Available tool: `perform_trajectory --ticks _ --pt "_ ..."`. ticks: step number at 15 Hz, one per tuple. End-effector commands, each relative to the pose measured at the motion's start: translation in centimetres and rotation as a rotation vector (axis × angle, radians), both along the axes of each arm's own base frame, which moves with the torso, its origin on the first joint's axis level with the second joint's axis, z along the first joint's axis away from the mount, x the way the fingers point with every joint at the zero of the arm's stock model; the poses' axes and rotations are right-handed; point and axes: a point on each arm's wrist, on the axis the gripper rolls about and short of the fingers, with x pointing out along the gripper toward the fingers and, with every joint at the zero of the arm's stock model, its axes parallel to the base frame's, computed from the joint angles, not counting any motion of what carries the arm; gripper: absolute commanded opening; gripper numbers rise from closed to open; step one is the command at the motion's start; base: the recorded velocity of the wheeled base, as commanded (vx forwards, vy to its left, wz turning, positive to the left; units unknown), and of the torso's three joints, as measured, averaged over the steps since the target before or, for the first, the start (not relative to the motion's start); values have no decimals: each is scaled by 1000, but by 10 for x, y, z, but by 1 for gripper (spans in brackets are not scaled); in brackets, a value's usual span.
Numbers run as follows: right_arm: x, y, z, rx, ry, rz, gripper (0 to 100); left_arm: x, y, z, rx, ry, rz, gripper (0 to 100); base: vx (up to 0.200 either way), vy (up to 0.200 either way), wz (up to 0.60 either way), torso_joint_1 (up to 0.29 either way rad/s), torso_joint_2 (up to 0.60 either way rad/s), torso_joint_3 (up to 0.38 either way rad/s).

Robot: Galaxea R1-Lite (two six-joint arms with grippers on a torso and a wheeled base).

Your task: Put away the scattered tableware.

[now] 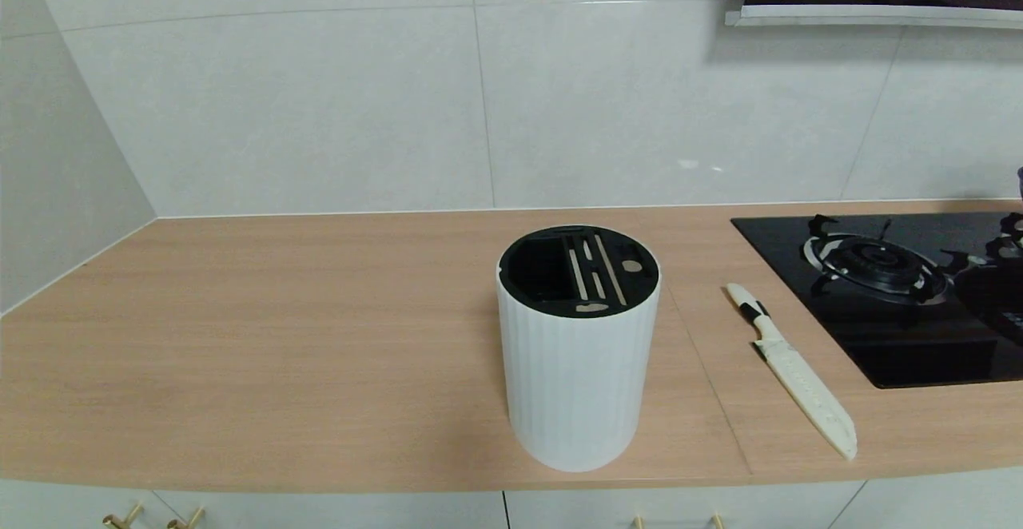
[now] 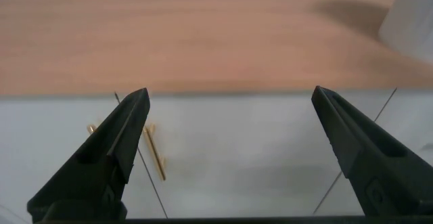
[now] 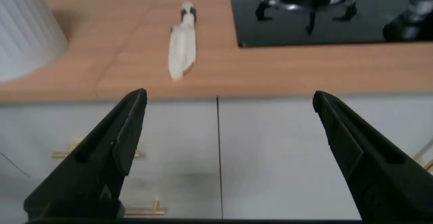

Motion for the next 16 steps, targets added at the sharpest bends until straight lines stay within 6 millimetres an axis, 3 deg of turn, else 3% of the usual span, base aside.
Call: perform_trajectory --ticks 1,11,16 --pt "0 0 0 0 1 -1 100 0 0 0 0 0 0 100 0 0 0 242 -530 -281" --pt "0 0 0 0 1 -1 100 0 0 0 0 0 0 100 0 0 0 263 -560 -300" --pt "0 0 0 -2 1 -1 100 0 0 1 0 -3 0 100 0 0 0 109 -219 -115"
